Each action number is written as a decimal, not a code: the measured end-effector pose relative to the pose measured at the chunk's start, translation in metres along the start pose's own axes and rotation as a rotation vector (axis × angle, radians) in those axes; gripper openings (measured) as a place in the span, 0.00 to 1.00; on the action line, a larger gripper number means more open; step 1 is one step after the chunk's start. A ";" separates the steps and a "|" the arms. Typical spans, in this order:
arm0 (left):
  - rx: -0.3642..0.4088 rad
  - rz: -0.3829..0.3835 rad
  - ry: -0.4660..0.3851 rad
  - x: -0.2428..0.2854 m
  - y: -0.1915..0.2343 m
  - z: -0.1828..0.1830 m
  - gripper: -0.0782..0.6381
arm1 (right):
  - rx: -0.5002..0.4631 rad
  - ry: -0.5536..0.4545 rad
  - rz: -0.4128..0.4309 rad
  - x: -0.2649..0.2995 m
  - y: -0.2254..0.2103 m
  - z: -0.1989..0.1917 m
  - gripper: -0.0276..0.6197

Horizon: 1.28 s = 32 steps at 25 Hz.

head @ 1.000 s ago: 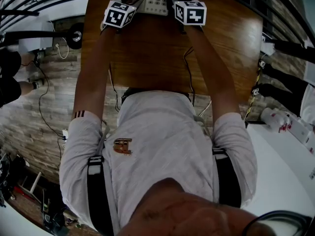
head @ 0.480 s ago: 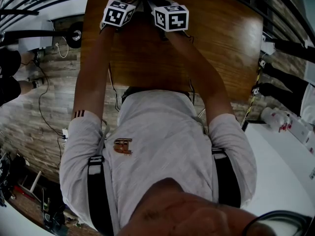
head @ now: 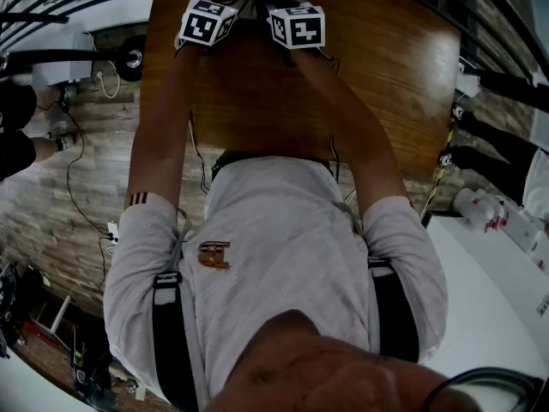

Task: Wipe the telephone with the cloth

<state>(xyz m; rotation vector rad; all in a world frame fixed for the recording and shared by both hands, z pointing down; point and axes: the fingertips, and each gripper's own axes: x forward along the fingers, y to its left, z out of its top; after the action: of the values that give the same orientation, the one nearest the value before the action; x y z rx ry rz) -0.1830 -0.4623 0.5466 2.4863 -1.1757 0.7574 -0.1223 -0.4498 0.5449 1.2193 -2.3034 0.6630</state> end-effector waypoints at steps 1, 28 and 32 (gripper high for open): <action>0.002 0.000 -0.001 0.000 0.000 0.000 0.33 | -0.005 0.004 -0.010 -0.002 -0.005 -0.002 0.16; 0.039 0.039 -0.102 -0.034 -0.013 0.032 0.33 | 0.000 -0.191 0.064 -0.078 -0.029 0.037 0.16; 0.036 0.031 -0.235 -0.061 -0.026 0.062 0.29 | -0.052 -0.268 0.111 -0.097 -0.008 0.054 0.16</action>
<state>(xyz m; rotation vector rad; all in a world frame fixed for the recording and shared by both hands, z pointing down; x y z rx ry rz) -0.1741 -0.4365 0.4595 2.6491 -1.2914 0.5079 -0.0748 -0.4250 0.4472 1.2271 -2.6068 0.4992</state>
